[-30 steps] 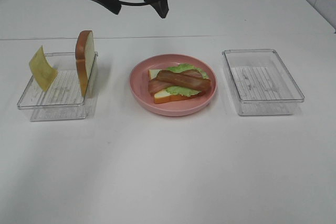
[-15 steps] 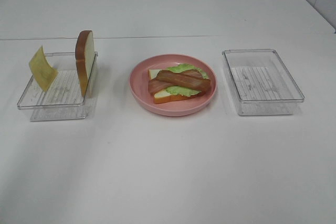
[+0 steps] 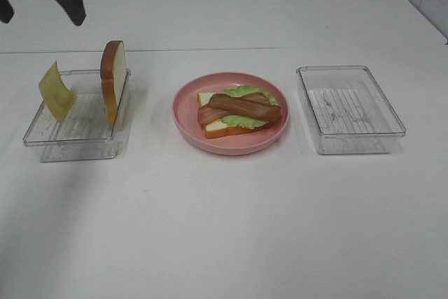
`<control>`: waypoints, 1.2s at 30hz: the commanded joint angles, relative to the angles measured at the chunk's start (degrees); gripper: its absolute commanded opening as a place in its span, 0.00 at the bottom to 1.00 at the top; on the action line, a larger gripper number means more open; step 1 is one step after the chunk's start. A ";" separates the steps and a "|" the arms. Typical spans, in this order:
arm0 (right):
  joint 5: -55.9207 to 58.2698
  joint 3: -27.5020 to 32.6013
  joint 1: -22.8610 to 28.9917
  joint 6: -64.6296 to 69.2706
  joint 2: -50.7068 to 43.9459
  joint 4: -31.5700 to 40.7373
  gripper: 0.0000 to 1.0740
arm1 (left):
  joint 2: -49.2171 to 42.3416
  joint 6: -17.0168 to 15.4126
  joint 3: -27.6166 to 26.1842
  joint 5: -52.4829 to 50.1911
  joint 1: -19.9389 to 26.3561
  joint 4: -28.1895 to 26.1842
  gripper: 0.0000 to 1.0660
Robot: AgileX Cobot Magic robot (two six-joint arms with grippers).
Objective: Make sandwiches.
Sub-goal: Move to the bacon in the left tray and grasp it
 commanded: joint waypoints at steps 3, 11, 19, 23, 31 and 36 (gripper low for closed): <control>-0.17 0.11 -0.34 -0.29 -1.95 0.17 0.92 | -0.17 0.80 4.41 -0.23 3.61 0.11 0.95; -0.17 0.11 -0.34 -0.29 -1.95 0.17 0.92 | 3.32 -1.03 5.21 -3.95 7.28 -1.15 0.95; -0.17 0.11 -0.34 -0.29 -1.95 0.17 0.92 | 9.51 -4.35 4.64 -8.42 7.33 -2.41 0.95; -0.17 0.11 -0.34 -0.29 -1.95 0.17 0.92 | 11.86 -5.73 2.86 -8.71 7.33 -2.01 0.95; -0.17 0.11 -0.34 -0.29 -1.95 0.17 0.92 | 17.13 -8.31 -3.50 -8.02 7.33 -2.01 0.94; -0.17 0.11 -0.34 -0.29 -1.95 0.17 0.92 | 19.08 -8.31 -4.13 -8.71 7.33 -2.01 0.94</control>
